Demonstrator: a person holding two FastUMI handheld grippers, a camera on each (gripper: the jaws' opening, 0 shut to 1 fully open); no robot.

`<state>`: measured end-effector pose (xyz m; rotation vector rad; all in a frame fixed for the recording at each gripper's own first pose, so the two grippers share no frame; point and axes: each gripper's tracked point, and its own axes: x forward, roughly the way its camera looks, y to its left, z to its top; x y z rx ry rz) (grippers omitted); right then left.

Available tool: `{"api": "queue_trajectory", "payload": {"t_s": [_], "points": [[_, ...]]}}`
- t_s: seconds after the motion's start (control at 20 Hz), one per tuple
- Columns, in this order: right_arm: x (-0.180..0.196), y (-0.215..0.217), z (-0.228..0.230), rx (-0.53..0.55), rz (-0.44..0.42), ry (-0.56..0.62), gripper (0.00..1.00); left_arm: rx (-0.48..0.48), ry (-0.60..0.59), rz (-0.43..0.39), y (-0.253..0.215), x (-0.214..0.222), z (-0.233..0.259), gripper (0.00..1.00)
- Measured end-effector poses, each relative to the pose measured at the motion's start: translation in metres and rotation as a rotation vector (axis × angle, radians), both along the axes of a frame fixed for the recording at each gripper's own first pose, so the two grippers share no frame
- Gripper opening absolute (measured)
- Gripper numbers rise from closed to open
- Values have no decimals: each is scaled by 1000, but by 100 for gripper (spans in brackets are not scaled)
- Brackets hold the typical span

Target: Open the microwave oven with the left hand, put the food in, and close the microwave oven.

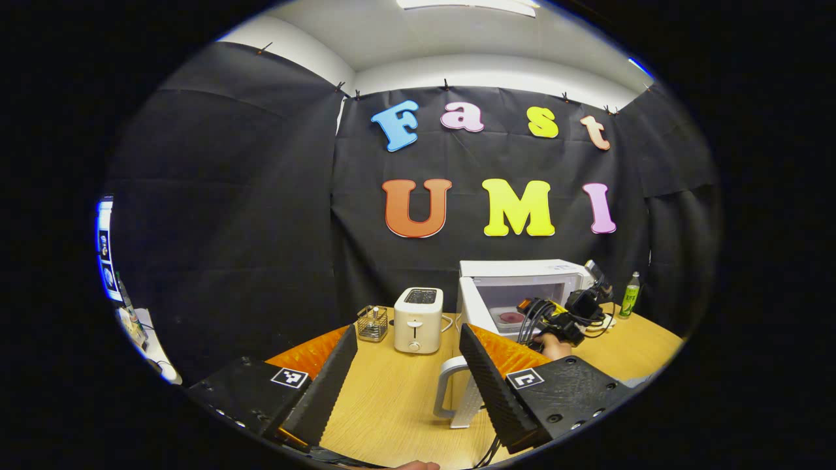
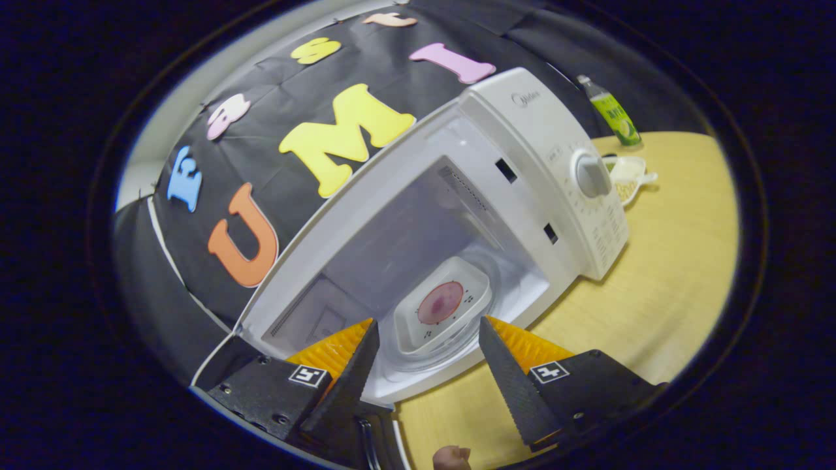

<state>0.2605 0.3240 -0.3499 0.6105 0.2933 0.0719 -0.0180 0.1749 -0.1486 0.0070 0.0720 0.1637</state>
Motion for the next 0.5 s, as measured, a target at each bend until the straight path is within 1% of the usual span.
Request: {"api": "queue_trajectory", "payload": {"t_s": [0.05,0.1,0.15,0.25,0.3,0.35,0.45,0.5], "points": [[-12,-2,4,-58,35,-27,87,10,12,4,2,1,-6,94],[-25,-6,10,-98,73,-60,87,11,21,5,3,1,-10,93],[-40,-12,14,-128,108,-84,98,4,26,2,4,3,-14,92],[-67,-32,18,-187,147,-102,98,-19,24,4,6,6,-18,86],[-80,-39,23,-204,176,-109,98,-37,22,-1,6,7,-20,59],[-92,-46,31,-222,208,-122,98,-49,21,-11,6,7,-22,48],[-112,-64,53,-274,248,-161,98,-50,11,-19,10,9,-25,42],[-120,-77,67,-302,253,-187,98,-56,3,1,17,12,-23,32]]}}
